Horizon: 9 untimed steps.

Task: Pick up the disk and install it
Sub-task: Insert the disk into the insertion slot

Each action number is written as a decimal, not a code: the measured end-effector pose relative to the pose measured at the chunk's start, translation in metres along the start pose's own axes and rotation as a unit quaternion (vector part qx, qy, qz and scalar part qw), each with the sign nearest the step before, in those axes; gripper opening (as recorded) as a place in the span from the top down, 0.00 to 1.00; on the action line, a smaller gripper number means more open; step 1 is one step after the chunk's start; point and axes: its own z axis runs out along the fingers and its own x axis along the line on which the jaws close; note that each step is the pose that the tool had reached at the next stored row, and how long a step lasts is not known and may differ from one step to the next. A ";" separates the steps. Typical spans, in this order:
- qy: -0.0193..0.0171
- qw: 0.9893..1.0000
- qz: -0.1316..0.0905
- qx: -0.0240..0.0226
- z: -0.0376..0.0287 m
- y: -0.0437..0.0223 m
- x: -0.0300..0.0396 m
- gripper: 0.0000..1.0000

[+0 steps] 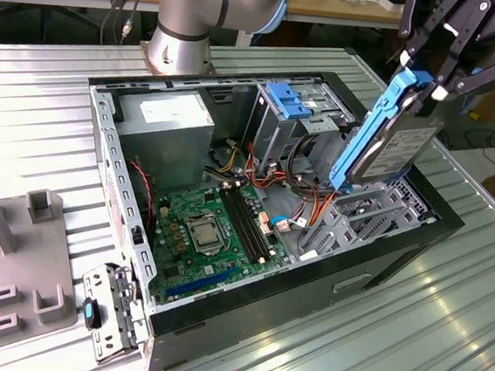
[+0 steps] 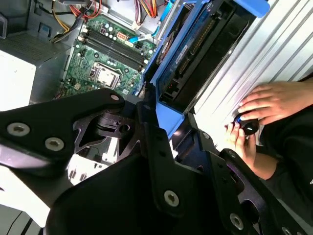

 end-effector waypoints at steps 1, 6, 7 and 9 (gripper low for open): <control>0.000 1.000 0.000 0.000 0.0011 -0.0015 0.0004 0.63; 0.000 1.000 -0.004 0.000 0.0081 -0.0161 0.0003 0.63; 0.000 1.000 -0.005 0.000 0.0098 -0.0180 0.0011 0.63; 0.000 1.000 -0.009 0.000 0.0131 -0.0184 0.0024 0.63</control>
